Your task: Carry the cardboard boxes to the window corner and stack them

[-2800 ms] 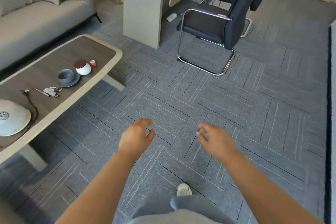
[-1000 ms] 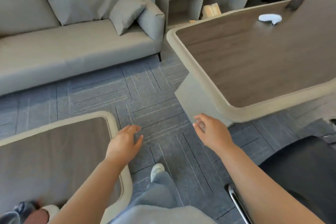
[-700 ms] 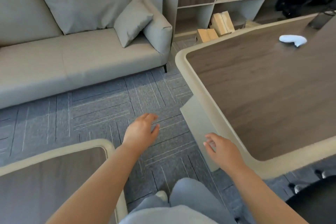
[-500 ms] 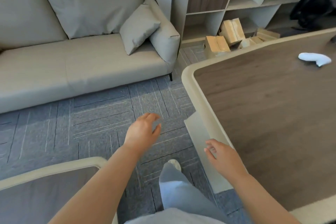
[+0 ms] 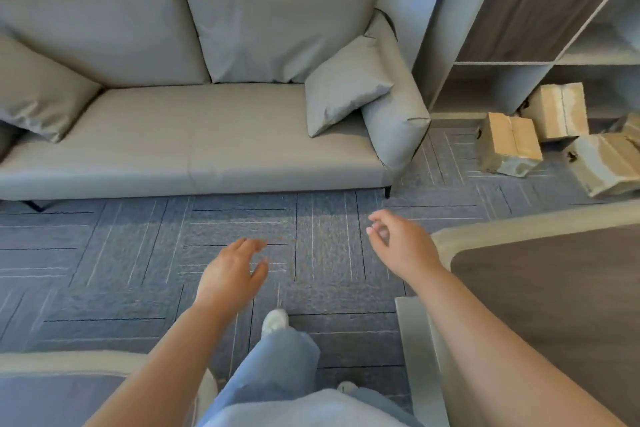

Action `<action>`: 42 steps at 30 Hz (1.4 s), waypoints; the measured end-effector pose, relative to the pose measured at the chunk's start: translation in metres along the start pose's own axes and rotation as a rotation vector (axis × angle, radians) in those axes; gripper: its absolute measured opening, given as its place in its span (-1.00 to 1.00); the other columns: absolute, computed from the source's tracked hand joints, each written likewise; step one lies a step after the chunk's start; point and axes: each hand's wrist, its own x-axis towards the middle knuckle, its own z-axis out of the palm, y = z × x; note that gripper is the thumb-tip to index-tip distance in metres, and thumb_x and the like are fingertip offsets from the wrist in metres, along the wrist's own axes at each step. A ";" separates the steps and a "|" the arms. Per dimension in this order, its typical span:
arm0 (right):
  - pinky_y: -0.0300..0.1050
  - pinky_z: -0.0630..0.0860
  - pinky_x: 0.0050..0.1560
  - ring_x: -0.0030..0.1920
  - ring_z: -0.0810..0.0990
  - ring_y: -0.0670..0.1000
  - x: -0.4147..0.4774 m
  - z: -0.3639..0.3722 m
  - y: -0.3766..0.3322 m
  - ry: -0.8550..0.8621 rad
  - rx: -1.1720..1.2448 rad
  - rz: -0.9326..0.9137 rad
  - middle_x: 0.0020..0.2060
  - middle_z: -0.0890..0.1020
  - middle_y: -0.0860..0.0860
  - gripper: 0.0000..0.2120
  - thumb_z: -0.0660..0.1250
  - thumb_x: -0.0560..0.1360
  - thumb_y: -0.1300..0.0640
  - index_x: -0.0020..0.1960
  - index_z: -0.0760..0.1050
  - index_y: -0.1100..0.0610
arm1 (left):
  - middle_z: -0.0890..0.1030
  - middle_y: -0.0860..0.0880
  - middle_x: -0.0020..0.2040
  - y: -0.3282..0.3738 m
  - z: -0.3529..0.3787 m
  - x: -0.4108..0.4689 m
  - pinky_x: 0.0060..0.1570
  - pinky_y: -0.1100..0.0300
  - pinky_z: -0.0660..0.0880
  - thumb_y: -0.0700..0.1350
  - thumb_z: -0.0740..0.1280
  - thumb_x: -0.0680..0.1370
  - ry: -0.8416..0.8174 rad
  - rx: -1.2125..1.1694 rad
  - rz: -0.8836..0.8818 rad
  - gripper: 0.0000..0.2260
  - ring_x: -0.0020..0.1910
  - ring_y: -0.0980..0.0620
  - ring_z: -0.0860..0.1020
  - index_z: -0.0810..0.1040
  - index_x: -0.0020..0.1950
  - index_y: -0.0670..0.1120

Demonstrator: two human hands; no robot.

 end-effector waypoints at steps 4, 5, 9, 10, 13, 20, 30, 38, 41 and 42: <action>-0.10 0.51 -0.13 -0.01 0.59 -0.03 0.080 0.009 -0.010 0.021 -0.006 0.013 -0.01 0.61 -0.09 -0.72 0.19 0.57 0.00 0.23 0.45 0.05 | 0.54 0.04 0.19 -0.026 -0.010 0.071 0.02 0.14 0.48 -0.05 0.25 0.56 -0.007 -0.025 -0.034 -0.72 0.15 0.05 0.51 0.48 0.25 -0.04; -0.10 0.51 -0.13 0.00 0.58 -0.03 0.096 0.012 -0.011 0.028 0.000 0.031 -0.01 0.61 -0.09 -0.72 0.19 0.57 0.00 0.23 0.45 0.05 | 0.54 0.04 0.19 -0.030 -0.013 0.091 0.03 0.13 0.48 -0.05 0.25 0.56 -0.017 -0.022 -0.028 -0.72 0.16 0.05 0.51 0.48 0.25 -0.04; -0.08 0.51 -0.09 0.01 0.57 -0.03 0.157 0.019 -0.013 0.050 0.027 0.179 -0.01 0.62 -0.09 -0.72 0.19 0.56 0.00 0.23 0.46 0.05 | 0.54 0.03 0.20 -0.038 -0.030 0.192 0.02 0.13 0.47 -0.04 0.25 0.56 -0.074 0.022 0.096 -0.71 0.18 0.03 0.50 0.48 0.26 -0.05; -0.09 0.51 -0.09 0.02 0.57 -0.03 0.167 0.018 -0.014 0.053 0.040 0.231 0.00 0.62 -0.09 -0.73 0.19 0.56 0.00 0.22 0.46 0.04 | 0.54 0.02 0.19 -0.034 -0.036 0.218 0.03 0.13 0.48 -0.03 0.24 0.56 -0.093 0.038 0.146 -0.71 0.17 0.03 0.51 0.47 0.26 -0.05; -0.13 0.46 -0.11 0.02 0.57 -0.02 0.182 0.013 -0.007 0.087 0.076 0.389 0.00 0.61 -0.07 -0.74 0.20 0.57 0.01 0.21 0.46 0.05 | 0.54 -0.01 0.18 -0.011 -0.049 0.293 0.07 0.10 0.48 -0.05 0.23 0.56 -0.148 0.082 0.331 -0.71 0.16 0.00 0.51 0.47 0.26 -0.07; -0.11 0.49 -0.05 0.01 0.58 -0.02 0.185 -0.006 0.030 0.198 0.142 0.719 0.00 0.63 -0.07 -0.74 0.22 0.56 0.02 0.21 0.48 0.04 | 0.54 -0.03 0.18 0.097 -0.027 0.413 0.06 0.11 0.45 -0.05 0.24 0.56 -0.252 0.064 0.609 -0.71 0.16 -0.02 0.52 0.47 0.26 -0.07; -0.08 0.53 -0.02 0.00 0.59 -0.05 0.232 -0.063 0.141 0.301 0.218 0.923 0.02 0.63 -0.06 -0.71 0.20 0.57 -0.01 0.25 0.46 0.04 | 0.53 0.00 0.20 0.262 0.043 0.497 0.05 0.18 0.42 -0.05 0.23 0.56 -0.399 0.107 0.870 -0.71 0.18 0.03 0.49 0.46 0.27 -0.05; -0.09 0.51 -0.05 0.05 0.60 -0.01 0.292 -0.158 0.233 0.388 0.170 0.884 0.06 0.62 -0.05 -0.71 0.19 0.58 0.02 0.26 0.44 0.07 | 0.55 0.02 0.16 0.351 0.079 0.552 0.03 0.22 0.40 -0.07 0.25 0.55 -0.446 0.158 0.885 -0.73 0.14 0.05 0.52 0.49 0.24 -0.05; -0.06 0.53 -0.01 0.06 0.59 -0.01 0.309 -0.184 0.266 0.415 0.191 0.903 0.06 0.62 -0.05 -0.71 0.18 0.58 0.02 0.26 0.44 0.07 | 0.54 0.01 0.17 0.389 0.098 0.576 0.07 0.20 0.40 -0.08 0.26 0.54 -0.462 0.160 0.891 -0.73 0.16 0.04 0.51 0.49 0.24 -0.05; -0.03 0.54 0.01 0.07 0.59 -0.01 0.313 -0.191 0.278 0.419 0.195 0.911 0.06 0.62 -0.05 -0.71 0.18 0.58 0.02 0.26 0.44 0.07 | 0.54 0.02 0.16 0.404 0.106 0.584 0.07 0.18 0.42 -0.08 0.26 0.54 -0.469 0.159 0.893 -0.73 0.15 0.04 0.51 0.49 0.23 -0.04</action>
